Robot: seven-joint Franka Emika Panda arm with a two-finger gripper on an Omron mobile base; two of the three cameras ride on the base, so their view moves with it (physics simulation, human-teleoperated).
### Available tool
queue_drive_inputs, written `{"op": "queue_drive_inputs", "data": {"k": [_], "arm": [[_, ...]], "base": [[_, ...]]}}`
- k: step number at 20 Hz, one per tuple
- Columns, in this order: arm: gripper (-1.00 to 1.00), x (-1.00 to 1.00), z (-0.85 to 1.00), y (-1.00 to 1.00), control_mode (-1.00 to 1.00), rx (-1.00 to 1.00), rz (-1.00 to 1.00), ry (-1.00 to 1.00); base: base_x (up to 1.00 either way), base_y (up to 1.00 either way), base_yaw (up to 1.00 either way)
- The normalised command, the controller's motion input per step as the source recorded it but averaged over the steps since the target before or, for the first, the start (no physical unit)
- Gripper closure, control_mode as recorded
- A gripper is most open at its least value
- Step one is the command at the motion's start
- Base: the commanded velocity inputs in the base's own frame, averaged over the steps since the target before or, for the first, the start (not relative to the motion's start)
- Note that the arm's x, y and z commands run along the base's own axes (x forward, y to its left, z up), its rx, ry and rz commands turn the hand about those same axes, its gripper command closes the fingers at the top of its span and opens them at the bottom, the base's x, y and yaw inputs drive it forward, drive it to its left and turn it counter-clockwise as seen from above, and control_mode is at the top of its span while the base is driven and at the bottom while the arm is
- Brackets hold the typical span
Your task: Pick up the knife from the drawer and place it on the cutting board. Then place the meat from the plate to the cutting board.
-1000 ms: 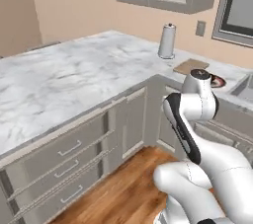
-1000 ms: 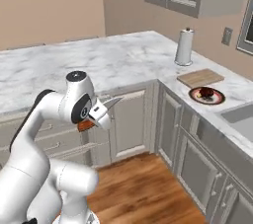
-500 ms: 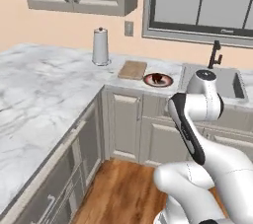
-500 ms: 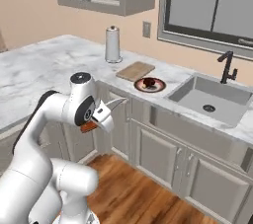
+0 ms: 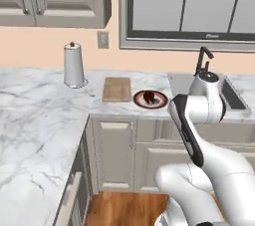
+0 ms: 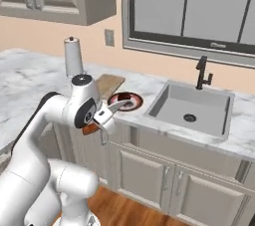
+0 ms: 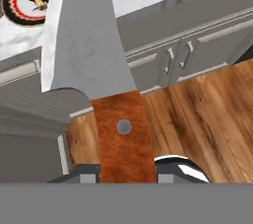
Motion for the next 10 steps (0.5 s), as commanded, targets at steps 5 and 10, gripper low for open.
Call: {"op": "queue_drive_inputs", "data": {"k": [5, 10], "arm": [[1.0, 0.0, 0.0, 0.0, 1.0, 0.0, 0.0, 0.0], [1.0, 0.0, 0.0, 0.0, 1.0, 0.0, 0.0, 0.0]], "base": [[0.78, -0.04, -0.3], [0.48, 0.6, -0.21]]}}
